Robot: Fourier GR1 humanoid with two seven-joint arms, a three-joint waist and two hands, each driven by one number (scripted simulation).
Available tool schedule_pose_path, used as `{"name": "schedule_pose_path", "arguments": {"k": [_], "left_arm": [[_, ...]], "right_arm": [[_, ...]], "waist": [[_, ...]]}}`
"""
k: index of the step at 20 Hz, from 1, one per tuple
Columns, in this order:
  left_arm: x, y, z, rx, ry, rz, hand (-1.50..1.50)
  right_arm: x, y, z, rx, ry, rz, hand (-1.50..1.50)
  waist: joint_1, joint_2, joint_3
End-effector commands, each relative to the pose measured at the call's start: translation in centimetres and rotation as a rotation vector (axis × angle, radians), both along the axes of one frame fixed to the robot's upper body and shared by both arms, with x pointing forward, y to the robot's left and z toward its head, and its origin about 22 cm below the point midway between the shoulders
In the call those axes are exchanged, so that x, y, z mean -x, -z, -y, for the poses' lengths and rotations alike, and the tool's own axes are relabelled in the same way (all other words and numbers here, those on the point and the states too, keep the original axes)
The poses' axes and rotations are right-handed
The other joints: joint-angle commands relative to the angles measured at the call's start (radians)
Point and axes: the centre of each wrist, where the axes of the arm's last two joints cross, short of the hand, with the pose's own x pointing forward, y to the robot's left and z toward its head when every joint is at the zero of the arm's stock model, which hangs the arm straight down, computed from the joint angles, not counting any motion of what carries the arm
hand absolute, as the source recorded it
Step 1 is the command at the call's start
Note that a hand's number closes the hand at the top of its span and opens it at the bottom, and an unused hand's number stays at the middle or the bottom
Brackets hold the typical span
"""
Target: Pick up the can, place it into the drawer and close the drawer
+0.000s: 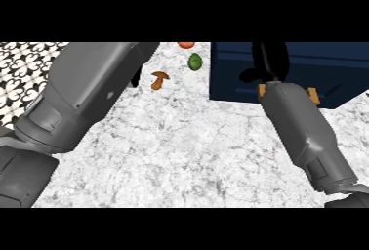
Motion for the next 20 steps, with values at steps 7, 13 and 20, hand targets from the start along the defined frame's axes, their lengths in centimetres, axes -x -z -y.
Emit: {"name": "schedule_pose_path", "arguments": {"k": [7, 13, 20], "left_arm": [[0.2, 0.9, -4.1, -0.011, 0.009, -0.022, -1.50], [1.2, 0.5, -3.4, 0.006, 0.039, -0.017, -1.50], [2.0, 1.3, -4.8, -0.006, 0.038, -0.011, -1.50]], "right_arm": [[-2.9, -5.7, 0.6, 0.006, 0.028, 0.062, -1.50], [-2.7, -4.7, -2.3, -0.096, -0.011, 0.053, -1.50], [-3.2, -7.0, -2.3, -0.176, -0.109, 0.087, -1.50]], "waist": [[0.028, 0.006, 0.000], [0.049, 0.008, 0.002], [0.030, -0.006, 0.001]]}}
